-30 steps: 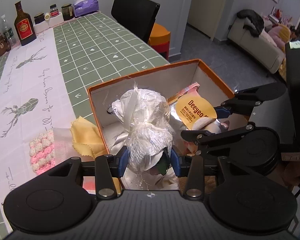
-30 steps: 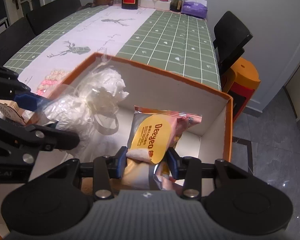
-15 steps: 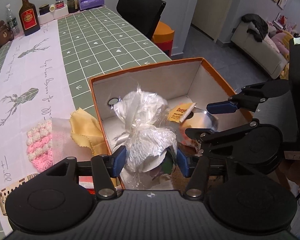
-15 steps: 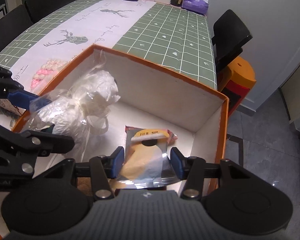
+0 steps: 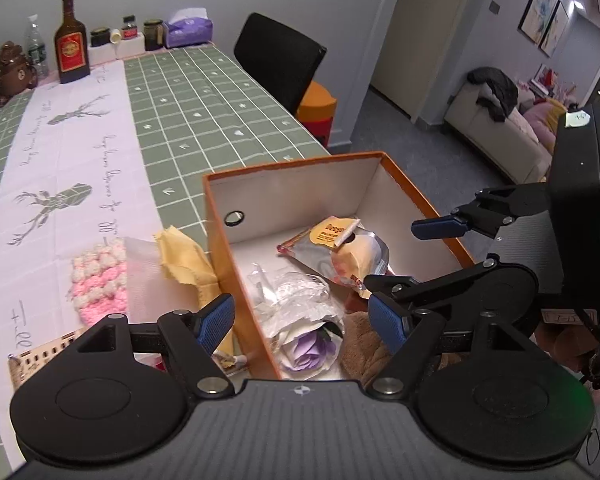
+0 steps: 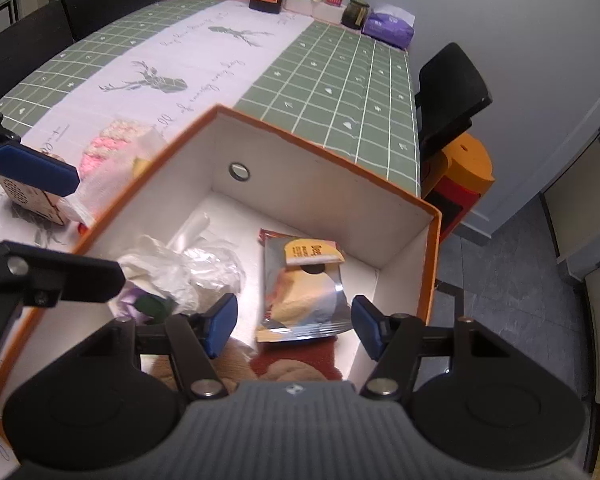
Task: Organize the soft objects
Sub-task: 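Lower the bundle and snack bag into the orange box and open both tools, then withdraw both tools from the orange box back over the table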
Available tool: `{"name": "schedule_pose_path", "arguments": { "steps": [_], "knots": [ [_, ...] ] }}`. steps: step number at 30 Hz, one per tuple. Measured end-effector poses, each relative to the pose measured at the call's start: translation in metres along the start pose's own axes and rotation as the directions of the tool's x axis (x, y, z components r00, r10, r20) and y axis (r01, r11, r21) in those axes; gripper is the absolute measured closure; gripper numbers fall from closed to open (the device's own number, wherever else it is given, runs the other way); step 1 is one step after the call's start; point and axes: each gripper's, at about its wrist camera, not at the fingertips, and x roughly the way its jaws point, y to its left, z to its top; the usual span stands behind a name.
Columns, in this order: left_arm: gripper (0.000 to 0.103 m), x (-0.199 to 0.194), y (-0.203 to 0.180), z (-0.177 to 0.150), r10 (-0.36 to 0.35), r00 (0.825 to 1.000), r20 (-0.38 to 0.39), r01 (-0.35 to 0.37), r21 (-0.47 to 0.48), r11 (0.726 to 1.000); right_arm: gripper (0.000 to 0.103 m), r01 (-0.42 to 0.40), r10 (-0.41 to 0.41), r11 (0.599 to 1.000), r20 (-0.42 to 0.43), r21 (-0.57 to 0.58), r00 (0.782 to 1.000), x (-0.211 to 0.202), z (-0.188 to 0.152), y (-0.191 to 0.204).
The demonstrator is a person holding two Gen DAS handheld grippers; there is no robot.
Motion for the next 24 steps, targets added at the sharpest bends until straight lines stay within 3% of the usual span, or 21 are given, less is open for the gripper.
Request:
{"name": "schedule_pose_path", "arguments": {
  "steps": [9,15,18,24],
  "knots": [
    [0.014,-0.054,0.030,-0.028,0.064,0.987,0.148,-0.054,-0.072,0.996,0.040,-0.017,0.009,0.998,0.134,0.053,0.991,-0.042,-0.001,0.035],
    [0.014,-0.079,0.052,-0.050,0.088,0.967,0.239,-0.053,-0.148,0.988,0.040,-0.120,0.088,0.983,0.225,0.136,0.970,-0.056,-0.009,0.062],
    [0.014,-0.087,0.062,-0.064,0.053,0.958,0.281,-0.003,-0.177,0.984,0.040,-0.170,0.131,0.973,0.235,0.155,0.963,-0.054,-0.012,0.079],
    [0.014,-0.098,0.084,-0.088,0.078,0.951,0.298,-0.017,-0.199,0.980,0.040,-0.255,0.207,0.946,0.232,0.202,0.950,-0.046,-0.018,0.099]
  ]
}}
